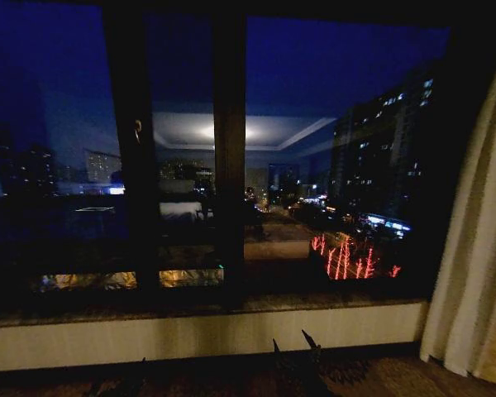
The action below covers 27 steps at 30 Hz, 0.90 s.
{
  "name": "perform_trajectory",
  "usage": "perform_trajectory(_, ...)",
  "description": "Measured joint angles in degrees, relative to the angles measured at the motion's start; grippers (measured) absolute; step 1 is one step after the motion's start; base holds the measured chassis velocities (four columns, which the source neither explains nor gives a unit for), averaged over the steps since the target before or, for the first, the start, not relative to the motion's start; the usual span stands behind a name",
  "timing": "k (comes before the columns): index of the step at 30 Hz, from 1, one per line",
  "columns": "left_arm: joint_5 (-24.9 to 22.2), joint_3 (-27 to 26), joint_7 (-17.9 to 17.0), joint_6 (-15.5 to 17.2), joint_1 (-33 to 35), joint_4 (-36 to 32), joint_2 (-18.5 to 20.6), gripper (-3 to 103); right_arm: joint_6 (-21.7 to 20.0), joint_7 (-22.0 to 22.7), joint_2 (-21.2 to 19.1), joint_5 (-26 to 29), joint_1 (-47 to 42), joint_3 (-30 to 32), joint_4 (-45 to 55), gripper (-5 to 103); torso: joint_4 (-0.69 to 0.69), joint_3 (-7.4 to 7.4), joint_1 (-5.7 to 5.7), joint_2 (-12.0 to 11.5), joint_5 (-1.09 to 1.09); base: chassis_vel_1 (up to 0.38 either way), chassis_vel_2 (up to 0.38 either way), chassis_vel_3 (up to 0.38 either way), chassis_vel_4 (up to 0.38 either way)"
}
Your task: Open the curtains by pulling them apart, changing their state from closed to fully open.
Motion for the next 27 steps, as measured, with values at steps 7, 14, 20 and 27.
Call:
perform_trajectory(7,-0.3,-0.35,0.04,-0.48,0.24,-0.01,0.58,100,-0.35,0.0,0.0,-1.21,0.0,-0.24,-0.12,100,0.0,-0.01,-0.03,0.02,0.02,0.324,-0.278,-0.323,0.288)
perform_trajectory(14,-0.15,0.23,0.08,-0.86,0.11,0.04,0.51,100,0.3,0.0,-0.01,-2.34,0.04,-0.29,-0.6,100,-0.03,-0.02,-0.05,0.04,0.03,0.098,-0.201,-0.117,0.195)
perform_trajectory(20,0.07,0.62,0.1,-0.87,-0.4,0.32,0.42,100,0.56,0.03,-0.01,-2.47,0.51,-0.34,-1.05,100,-0.02,0.03,0.05,-0.02,0.02,-0.014,0.006,0.018,-0.007)
perform_trajectory(27,0.31,0.77,0.11,-0.66,-1.43,1.08,0.69,100,0.58,0.33,0.0,-2.68,0.77,-0.96,-1.94,100,-0.01,0.01,0.02,-0.01,0.0,0.018,0.049,-0.001,-0.038)
